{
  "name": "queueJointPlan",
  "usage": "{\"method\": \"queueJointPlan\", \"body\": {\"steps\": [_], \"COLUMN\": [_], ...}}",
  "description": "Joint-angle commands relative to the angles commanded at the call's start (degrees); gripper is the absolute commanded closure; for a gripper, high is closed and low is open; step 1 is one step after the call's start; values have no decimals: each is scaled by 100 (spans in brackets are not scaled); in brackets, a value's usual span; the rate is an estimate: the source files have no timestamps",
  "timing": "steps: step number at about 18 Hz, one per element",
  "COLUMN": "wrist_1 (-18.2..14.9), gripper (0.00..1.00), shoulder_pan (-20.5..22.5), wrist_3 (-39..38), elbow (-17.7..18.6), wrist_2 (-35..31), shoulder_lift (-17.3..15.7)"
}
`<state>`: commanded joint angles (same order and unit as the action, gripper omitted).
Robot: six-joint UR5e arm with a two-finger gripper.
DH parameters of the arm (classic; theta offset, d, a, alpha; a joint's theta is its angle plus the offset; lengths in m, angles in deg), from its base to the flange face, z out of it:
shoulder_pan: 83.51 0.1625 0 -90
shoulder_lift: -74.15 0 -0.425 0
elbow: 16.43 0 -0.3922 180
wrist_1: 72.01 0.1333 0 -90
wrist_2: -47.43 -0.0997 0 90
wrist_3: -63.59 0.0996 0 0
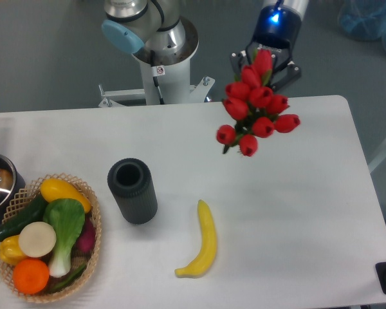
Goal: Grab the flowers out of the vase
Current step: 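Carry the held tulips up and away from the vase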
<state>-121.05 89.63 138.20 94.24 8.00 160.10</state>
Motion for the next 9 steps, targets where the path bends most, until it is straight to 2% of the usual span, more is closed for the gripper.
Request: {"method": "queueJointPlan", "body": {"steps": [2,4,9], "wrist_1": [0,26,18], "gripper": [100,100,100], "shoulder_pan": [-18,-131,-325], "wrist_3": [80,578,748], "elbow": [-176,-220,-414], "wrist_2": [-607,-1012,-2050], "shoulder_lift": [333,790,1195]}}
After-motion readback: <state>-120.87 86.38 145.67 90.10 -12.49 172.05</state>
